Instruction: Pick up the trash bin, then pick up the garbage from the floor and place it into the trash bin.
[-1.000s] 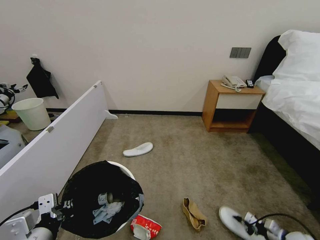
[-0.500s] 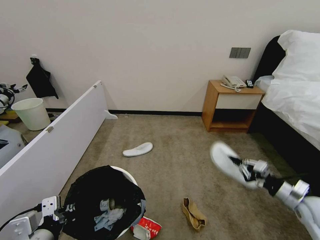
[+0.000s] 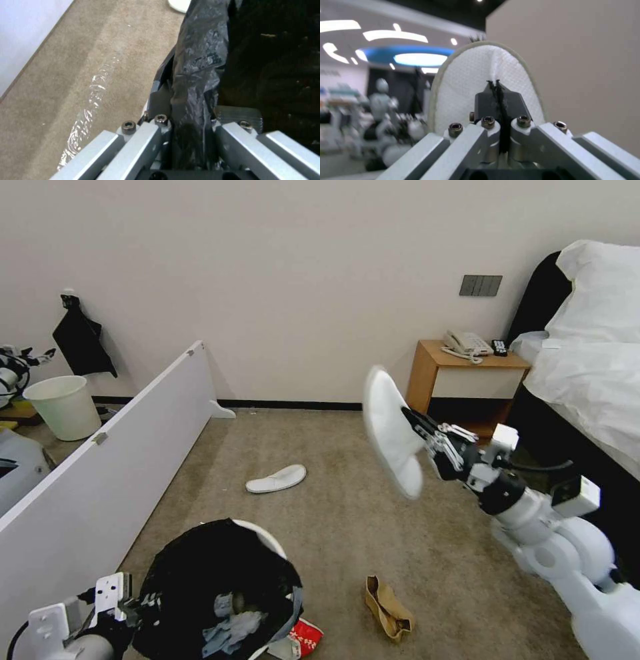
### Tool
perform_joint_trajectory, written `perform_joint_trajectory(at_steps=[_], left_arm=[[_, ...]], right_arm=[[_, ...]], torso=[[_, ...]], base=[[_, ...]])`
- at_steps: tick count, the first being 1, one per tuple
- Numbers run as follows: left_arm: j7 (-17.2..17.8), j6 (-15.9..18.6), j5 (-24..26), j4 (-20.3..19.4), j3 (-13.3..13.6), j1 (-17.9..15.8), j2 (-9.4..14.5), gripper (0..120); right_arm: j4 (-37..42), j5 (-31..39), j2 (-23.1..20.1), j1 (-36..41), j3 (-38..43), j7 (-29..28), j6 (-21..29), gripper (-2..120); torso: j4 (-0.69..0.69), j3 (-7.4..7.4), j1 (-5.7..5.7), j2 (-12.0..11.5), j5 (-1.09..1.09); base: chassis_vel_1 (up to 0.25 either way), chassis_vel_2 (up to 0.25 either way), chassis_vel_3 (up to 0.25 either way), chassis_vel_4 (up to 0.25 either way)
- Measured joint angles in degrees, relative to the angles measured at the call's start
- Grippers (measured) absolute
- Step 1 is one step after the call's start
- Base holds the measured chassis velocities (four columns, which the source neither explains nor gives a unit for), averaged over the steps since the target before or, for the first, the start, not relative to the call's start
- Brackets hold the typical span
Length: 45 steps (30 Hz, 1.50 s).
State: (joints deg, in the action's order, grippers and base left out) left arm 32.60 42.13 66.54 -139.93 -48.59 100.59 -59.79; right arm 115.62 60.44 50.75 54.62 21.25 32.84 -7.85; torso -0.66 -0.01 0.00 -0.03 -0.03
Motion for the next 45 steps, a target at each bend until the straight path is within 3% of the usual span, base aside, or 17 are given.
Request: perform_joint_trajectory(at_steps=[1, 3, 11, 16, 21, 26, 35, 45], left_arm=[[0.00, 0.00, 0.00, 0.00, 0.00, 0.00, 0.00, 3], [1.73, 0.13, 4.30, 0.78, -0.93, -1.19, 3.34, 3], [1.04, 0.13, 6.08, 3.02, -1.92, -3.92, 6.18, 3], [-0.37, 0.13, 4.40, 4.21, -2.32, -5.09, 6.40, 3], [-2.61, 0.10, 1.92, 5.19, -2.80, -5.56, 5.88, 3], [-3.17, 0.10, 1.65, 5.44, -3.26, -5.82, 5.87, 3], [-3.59, 0.05, 1.66, 5.87, -3.64, -6.42, 5.71, 3], [-3.73, 0.02, 1.61, 5.29, -3.78, -5.91, 5.30, 3]], right_arm=[[0.00, 0.00, 0.00, 0.00, 0.00, 0.00, 0.00, 0], [-1.78, 4.24, 2.18, -5.50, -6.09, -0.59, -0.52, 0], [-5.87, 10.52, 6.73, -15.79, -17.25, 0.49, -1.10, 0], [-9.15, 12.15, 10.60, -20.21, -23.60, 1.94, -1.35, 0], [-13.10, 11.75, 18.73, -24.08, -31.65, 2.74, -1.44, 0], [-16.62, 10.21, 22.95, -25.93, -36.11, 3.01, -1.79, 0], [-21.22, 7.27, 25.90, -27.28, -42.02, 2.91, -2.53, 0], [-22.66, 5.83, 25.73, -26.41, -44.72, 2.91, -2.77, 0]], torso=[[0.00, 0.00, 0.00, 0.00, 0.00], [0.02, 0.00, 0.00, 0.00, 0.01], [0.02, -0.01, 0.00, 0.00, 0.00], [-0.02, 0.00, 0.00, 0.00, 0.01], [0.04, 0.00, 0.00, 0.00, -0.01], [0.01, 0.00, 0.00, 0.00, 0.00], [0.01, 0.00, 0.00, 0.00, 0.01], [0.01, 0.01, 0.00, 0.00, 0.02]], base=[[0.000, 0.000, 0.000, 0.000], [0.000, 0.000, 0.000, 0.000], [0.000, 0.000, 0.000, 0.000], [0.000, 0.000, 0.000, 0.000], [0.000, 0.000, 0.000, 0.000], [0.000, 0.000, 0.000, 0.000], [0.000, 0.000, 0.000, 0.000], [0.000, 0.000, 0.000, 0.000]])
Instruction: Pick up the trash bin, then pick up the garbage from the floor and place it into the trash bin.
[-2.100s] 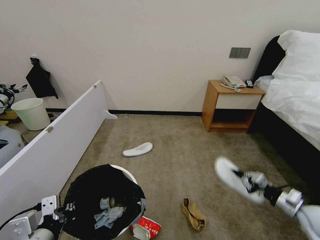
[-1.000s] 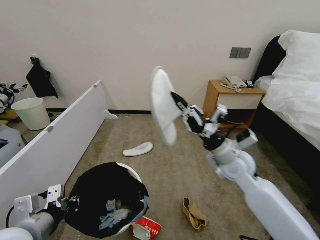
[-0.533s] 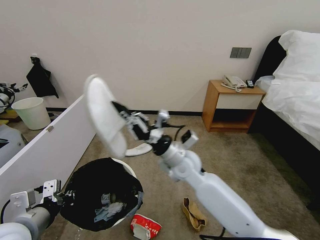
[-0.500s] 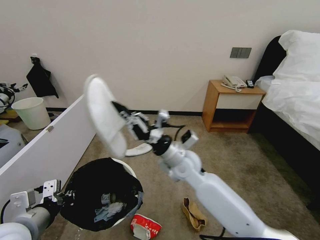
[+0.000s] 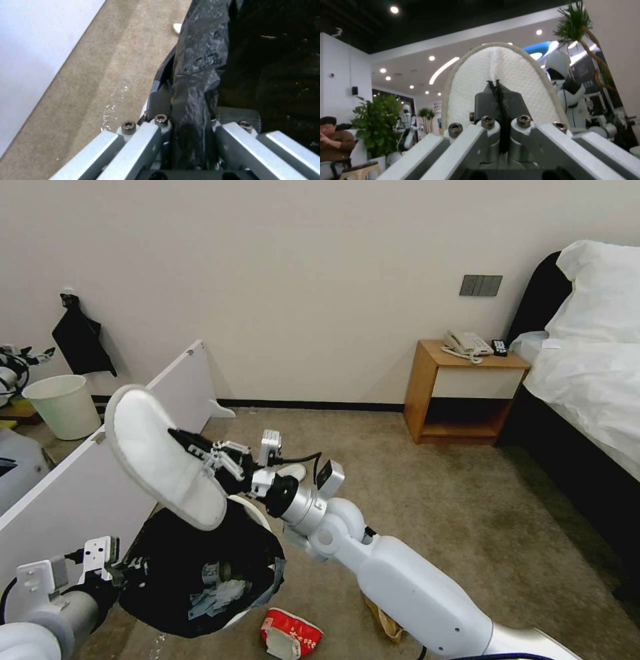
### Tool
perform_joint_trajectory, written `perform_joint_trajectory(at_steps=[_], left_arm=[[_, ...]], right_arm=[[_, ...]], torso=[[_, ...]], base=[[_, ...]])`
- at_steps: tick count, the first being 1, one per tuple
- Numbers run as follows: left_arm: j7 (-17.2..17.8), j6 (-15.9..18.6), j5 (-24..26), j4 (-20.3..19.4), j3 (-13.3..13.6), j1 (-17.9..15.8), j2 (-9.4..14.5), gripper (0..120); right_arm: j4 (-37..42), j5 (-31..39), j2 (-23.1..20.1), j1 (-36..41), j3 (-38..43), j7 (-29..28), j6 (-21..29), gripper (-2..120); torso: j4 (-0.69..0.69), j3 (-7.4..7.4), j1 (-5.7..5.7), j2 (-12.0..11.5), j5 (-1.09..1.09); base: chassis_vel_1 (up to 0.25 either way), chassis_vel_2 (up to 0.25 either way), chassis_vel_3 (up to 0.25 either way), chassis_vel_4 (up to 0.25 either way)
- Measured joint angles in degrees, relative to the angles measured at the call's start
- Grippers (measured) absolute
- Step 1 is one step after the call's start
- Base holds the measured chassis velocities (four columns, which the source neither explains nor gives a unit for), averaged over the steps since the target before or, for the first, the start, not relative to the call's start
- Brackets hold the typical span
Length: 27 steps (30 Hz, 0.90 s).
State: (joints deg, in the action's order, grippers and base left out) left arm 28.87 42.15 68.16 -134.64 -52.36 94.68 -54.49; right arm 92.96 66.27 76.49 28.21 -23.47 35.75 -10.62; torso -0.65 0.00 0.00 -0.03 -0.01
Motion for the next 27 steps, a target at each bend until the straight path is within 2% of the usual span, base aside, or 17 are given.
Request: perform_joint_trajectory(at_steps=[27], left_arm=[[0.01, -0.02, 0.87, -1.03, -0.26, 0.78, 0.08, 3]], right_arm=[[-6.27, -3.74, 1.65, 2.81, -3.06, 0.09, -1.14, 0]], torso=[[0.00, 0.00, 0.00, 0.00, 0.00]], base=[[0.000, 0.000, 0.000, 0.000]])
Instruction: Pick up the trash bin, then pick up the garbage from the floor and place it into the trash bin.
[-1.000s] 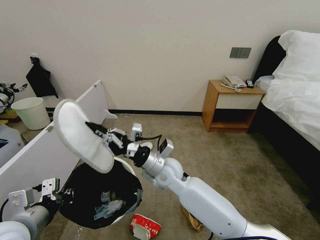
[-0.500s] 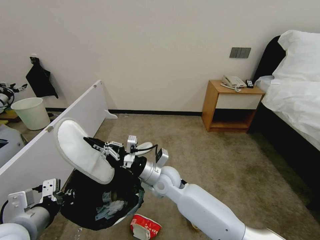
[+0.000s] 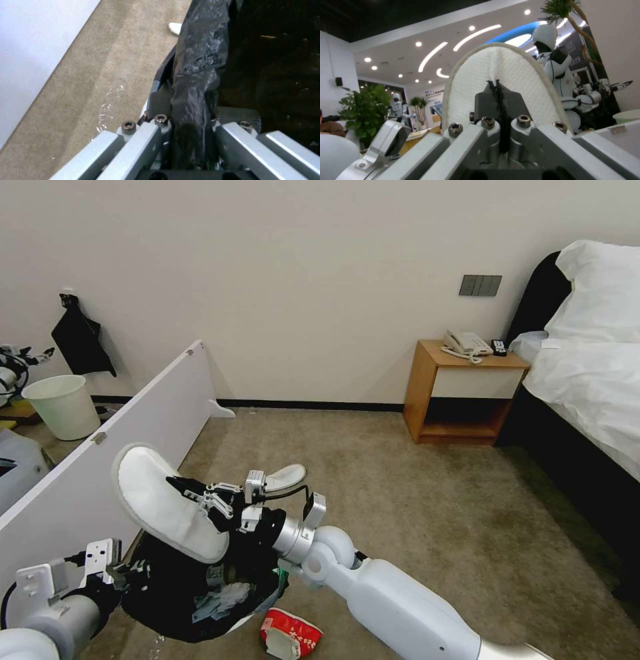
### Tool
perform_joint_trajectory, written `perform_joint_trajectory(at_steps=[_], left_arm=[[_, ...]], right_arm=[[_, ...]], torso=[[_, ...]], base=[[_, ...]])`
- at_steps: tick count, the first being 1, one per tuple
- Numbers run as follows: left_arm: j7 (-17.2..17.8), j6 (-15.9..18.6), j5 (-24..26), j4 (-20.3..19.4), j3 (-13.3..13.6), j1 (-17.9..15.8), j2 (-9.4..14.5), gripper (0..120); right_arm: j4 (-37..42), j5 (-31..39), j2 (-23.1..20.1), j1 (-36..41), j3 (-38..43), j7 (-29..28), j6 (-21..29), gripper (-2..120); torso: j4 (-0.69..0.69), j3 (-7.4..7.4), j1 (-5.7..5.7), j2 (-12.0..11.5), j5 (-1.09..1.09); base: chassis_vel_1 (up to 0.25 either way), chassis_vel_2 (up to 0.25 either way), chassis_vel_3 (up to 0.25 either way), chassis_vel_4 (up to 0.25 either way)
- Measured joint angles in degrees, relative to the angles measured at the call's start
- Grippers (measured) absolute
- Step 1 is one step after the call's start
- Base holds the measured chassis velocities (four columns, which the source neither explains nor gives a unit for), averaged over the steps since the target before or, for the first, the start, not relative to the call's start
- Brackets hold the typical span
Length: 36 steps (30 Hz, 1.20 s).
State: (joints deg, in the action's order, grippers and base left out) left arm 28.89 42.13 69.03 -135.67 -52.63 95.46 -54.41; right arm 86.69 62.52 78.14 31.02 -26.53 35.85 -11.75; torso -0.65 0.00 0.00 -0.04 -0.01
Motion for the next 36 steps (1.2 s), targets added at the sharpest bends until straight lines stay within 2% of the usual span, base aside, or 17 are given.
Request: perform_joint_trajectory(at_steps=[29, 31, 32, 34, 35, 36], left_arm=[[-0.18, 0.01, 1.00, 0.10, -0.34, 0.11, 0.50, 3], [-0.18, 0.01, 1.22, 0.10, -0.42, 0.06, 0.66, 3], [-0.18, 0.01, 1.22, 0.10, -0.42, 0.06, 0.66, 3], [-0.17, 0.01, 1.39, 0.10, -0.55, 0.02, 0.73, 3], [-0.17, 0.01, 1.39, 0.10, -0.55, 0.02, 0.73, 3], [-0.17, 0.01, 1.43, 0.10, -0.57, 0.02, 0.75, 3]], right_arm=[[-1.85, -1.37, 0.34, 0.98, -1.16, -0.87, -0.41, 1], [-2.10, -1.60, 0.34, 1.19, -1.09, -1.02, -0.44, 12], [-2.10, -1.60, 0.34, 1.19, -1.09, -1.02, -0.44, 12], [-2.20, -1.65, 0.33, 1.34, -1.08, -1.07, -0.45, 23], [-2.20, -1.65, 0.33, 1.34, -1.08, -1.07, -0.45, 23], [-2.24, -1.65, 0.33, 1.37, -1.08, -1.07, -0.45, 29]], torso=[[0.00, 0.00, 0.00, 0.00, 0.00], [0.00, 0.00, 0.00, 0.00, 0.00], [0.00, 0.00, 0.00, 0.00, 0.00], [0.00, 0.00, 0.00, 0.00, 0.00], [0.00, 0.00, 0.00, 0.00, 0.00], [0.00, 0.00, 0.00, 0.00, 0.00]], base=[[0.000, 0.000, 0.000, 0.000], [0.000, 0.000, 0.000, 0.000], [0.000, 0.000, 0.000, 0.000], [0.000, 0.000, 0.000, 0.000], [0.000, 0.000, 0.000, 0.000], [0.000, 0.000, 0.000, 0.000]])
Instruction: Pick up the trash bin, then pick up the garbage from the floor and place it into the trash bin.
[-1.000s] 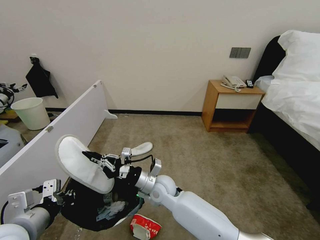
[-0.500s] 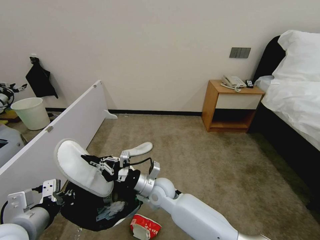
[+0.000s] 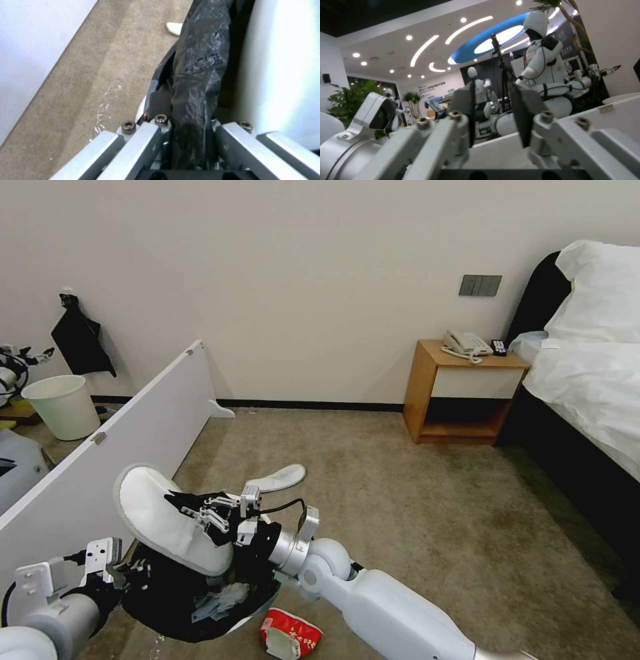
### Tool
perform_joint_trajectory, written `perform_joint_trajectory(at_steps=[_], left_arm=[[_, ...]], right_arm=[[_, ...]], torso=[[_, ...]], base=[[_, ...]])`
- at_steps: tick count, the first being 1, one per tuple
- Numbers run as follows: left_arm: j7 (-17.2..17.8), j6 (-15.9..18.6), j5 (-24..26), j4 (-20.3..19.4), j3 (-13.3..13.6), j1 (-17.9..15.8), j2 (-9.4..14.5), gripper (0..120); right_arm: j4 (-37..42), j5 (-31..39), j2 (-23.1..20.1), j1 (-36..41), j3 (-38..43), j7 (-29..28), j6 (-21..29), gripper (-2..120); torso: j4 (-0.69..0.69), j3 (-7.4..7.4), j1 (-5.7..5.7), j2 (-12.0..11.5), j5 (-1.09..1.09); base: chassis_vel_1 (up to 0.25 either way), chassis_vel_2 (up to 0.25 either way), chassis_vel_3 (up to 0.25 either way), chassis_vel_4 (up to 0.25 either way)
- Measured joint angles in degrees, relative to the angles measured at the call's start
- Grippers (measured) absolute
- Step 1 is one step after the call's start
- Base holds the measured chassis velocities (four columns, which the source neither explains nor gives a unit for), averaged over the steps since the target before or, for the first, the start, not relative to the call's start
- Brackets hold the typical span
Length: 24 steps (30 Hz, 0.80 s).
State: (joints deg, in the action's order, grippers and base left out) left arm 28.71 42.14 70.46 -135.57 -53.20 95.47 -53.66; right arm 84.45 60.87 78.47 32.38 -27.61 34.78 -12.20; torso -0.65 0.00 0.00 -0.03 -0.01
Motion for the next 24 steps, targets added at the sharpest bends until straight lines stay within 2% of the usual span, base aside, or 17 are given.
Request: perform_joint_trajectory(at_steps=[1, 2, 7, 8, 10, 11, 13, 14, 16, 19, 20, 24], left_arm=[[0.00, 0.00, 0.03, 0.00, 0.00, 0.00, 0.00, 3], [0.00, 0.00, 0.03, 0.00, 0.00, 0.00, 0.00, 3], [0.00, 0.00, 0.07, 0.00, 0.00, 0.00, -0.01, 3], [0.00, 0.00, 0.07, 0.00, 0.00, 0.00, -0.01, 3], [0.00, 0.00, 0.09, 0.00, 0.00, 0.00, -0.04, 3], [0.00, 0.00, 0.09, 0.00, 0.00, 0.00, -0.04, 3], [0.01, 0.00, 0.14, -0.01, 0.00, 0.02, -0.08, 3], [0.01, 0.00, 0.14, -0.01, 0.00, 0.02, -0.08, 3], [0.01, 0.00, 0.16, -0.06, 0.00, 0.08, -0.15, 3], [0.01, 0.00, 0.17, -0.08, 0.00, 0.10, -0.20, 3], [0.01, 0.00, 0.17, -0.12, 0.00, 0.15, -0.30, 3], [-0.10, 0.00, 0.29, -0.13, -0.21, 0.23, -0.79, 3]], right_arm=[[-0.07, 0.00, 0.00, 0.02, 0.00, -0.01, 0.00, 36], [-0.07, 0.00, 0.00, 0.02, 0.00, -0.01, 0.00, 36], [-0.21, -0.03, 0.07, 0.04, -0.01, -0.04, 0.00, 56], [-0.21, -0.03, 0.07, 0.04, -0.01, -0.04, 0.00, 56], [-0.25, -0.07, 0.07, 0.08, -0.07, -0.05, 0.00, 67], [-0.25, -0.07, 0.07, 0.08, -0.07, -0.05, 0.00, 67], [-0.25, -0.07, 0.07, 0.10, -0.12, -0.05, 0.00, 79], [-0.25, -0.07, 0.07, 0.10, -0.12, -0.05, 0.00, 79], [-0.28, -0.09, 0.07, 0.12, -0.15, -0.04, 0.00, 89], [-0.28, -0.10, 0.07, 0.13, -0.15, -0.04, 0.00, 93], [-0.20, -0.14, 0.08, 0.13, -0.11, -0.04, -0.01, 98], [1.67, -0.13, 0.35, -0.70, 2.28, -1.12, -0.03, 100]], torso=[[0.00, 0.00, 0.00, 0.00, 0.00], [0.00, 0.00, 0.00, 0.00, 0.00], [0.00, 0.00, 0.00, 0.00, 0.00], [0.00, 0.00, 0.00, 0.00, 0.00], [0.00, 0.00, 0.00, 0.00, 0.00], [0.00, 0.00, 0.00, 0.00, 0.00], [0.00, 0.00, 0.00, 0.00, 0.00], [0.00, 0.00, 0.00, 0.00, 0.00], [0.00, 0.00, 0.00, 0.00, 0.00], [0.00, 0.00, 0.00, 0.00, 0.00], [0.00, 0.00, 0.00, 0.00, 0.00], [0.00, 0.00, 0.00, 0.00, 0.00]], base=[[0.000, 0.000, 0.000, 0.000], [0.000, 0.000, 0.000, 0.000], [0.000, 0.000, 0.000, 0.000], [0.000, 0.000, 0.000, 0.000], [0.000, 0.000, 0.000, 0.000], [0.000, 0.000, 0.000, 0.000], [0.000, 0.000, 0.000, 0.000], [0.000, 0.000, 0.000, 0.000], [0.000, 0.000, 0.000, 0.000], [0.000, 0.000, 0.000, 0.000], [0.000, 0.000, 0.000, 0.000], [0.000, 0.000, 0.000, 0.000]])
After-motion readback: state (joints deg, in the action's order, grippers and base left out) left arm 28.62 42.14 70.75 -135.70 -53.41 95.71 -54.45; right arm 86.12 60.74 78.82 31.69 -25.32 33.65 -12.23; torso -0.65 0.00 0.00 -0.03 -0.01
